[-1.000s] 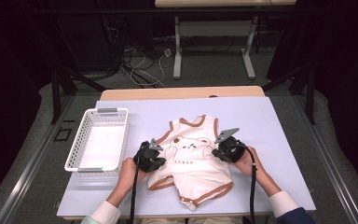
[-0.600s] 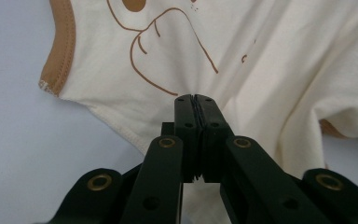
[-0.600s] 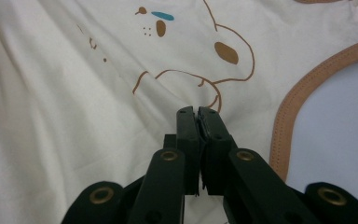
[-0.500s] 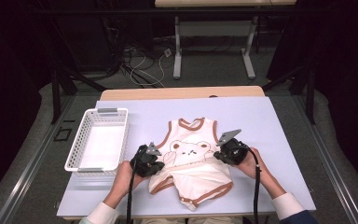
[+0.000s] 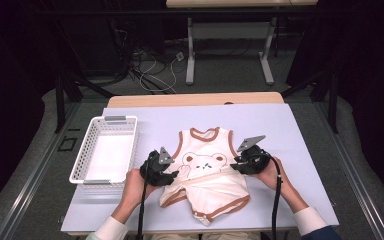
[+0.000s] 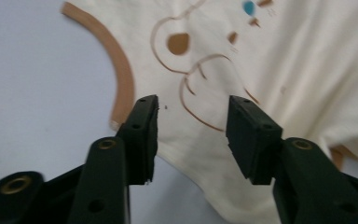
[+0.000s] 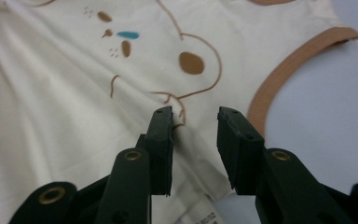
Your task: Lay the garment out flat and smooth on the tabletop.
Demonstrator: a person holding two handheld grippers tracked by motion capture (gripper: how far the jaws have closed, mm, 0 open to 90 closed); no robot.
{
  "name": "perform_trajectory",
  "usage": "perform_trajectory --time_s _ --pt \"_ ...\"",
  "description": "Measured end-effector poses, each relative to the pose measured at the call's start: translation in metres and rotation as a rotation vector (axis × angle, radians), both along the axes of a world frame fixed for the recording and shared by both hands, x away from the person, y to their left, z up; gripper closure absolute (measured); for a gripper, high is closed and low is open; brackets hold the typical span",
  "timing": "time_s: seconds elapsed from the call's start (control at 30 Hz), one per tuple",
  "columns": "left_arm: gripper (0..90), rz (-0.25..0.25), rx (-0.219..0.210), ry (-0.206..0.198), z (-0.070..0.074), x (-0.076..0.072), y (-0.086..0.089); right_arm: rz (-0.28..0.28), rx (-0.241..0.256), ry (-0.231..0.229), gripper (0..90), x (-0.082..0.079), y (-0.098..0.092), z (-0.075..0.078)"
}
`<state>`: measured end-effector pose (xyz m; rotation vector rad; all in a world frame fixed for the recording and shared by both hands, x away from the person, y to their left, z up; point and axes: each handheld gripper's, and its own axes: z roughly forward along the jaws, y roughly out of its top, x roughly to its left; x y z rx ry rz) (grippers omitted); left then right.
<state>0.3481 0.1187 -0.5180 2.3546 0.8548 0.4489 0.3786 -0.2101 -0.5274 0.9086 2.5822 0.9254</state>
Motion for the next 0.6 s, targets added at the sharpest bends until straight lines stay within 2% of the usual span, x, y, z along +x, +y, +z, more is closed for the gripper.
perform_trajectory --time_s 0.03,0.13,0.2,0.27,0.3,0.37,0.4,0.5,0.57,0.6 --pt "49.4 0.012 -0.002 0.004 -0.001 0.004 0.001 -0.022 0.009 -0.014 64.6 0.002 -0.001 0.000" --pt "45.6 0.052 -0.008 0.023 -0.008 0.015 0.001 -0.068 0.043 -0.013 63.6 0.010 -0.006 -0.001" --pt "44.4 0.084 -0.008 0.035 -0.012 0.021 0.002 -0.067 0.073 0.009 62.5 0.014 -0.010 -0.002" --pt "44.2 0.109 -0.015 0.038 -0.016 0.026 0.003 -0.081 0.082 0.022 62.0 0.016 -0.011 -0.001" --pt "44.5 0.114 -0.014 0.043 -0.017 0.027 0.003 -0.083 0.075 0.030 61.8 0.018 -0.011 -0.002" --pt "44.8 0.137 -0.002 0.043 -0.019 0.029 0.003 -0.114 0.024 0.013 61.7 0.018 -0.009 -0.002" --pt "45.8 0.133 0.000 0.046 -0.020 0.029 0.003 -0.118 0.022 -0.004 61.1 0.020 -0.007 -0.004" --pt "45.9 0.154 -0.003 0.041 -0.021 0.031 0.003 -0.153 -0.006 -0.016 61.0 0.025 -0.006 -0.008" --pt "45.3 0.165 0.006 0.044 -0.022 0.032 0.003 -0.167 -0.003 -0.005 60.2 0.030 -0.005 -0.013" --pt "45.3 0.170 0.004 0.042 -0.024 0.033 0.003 -0.183 0.011 0.018 60.3 0.031 -0.004 -0.015"
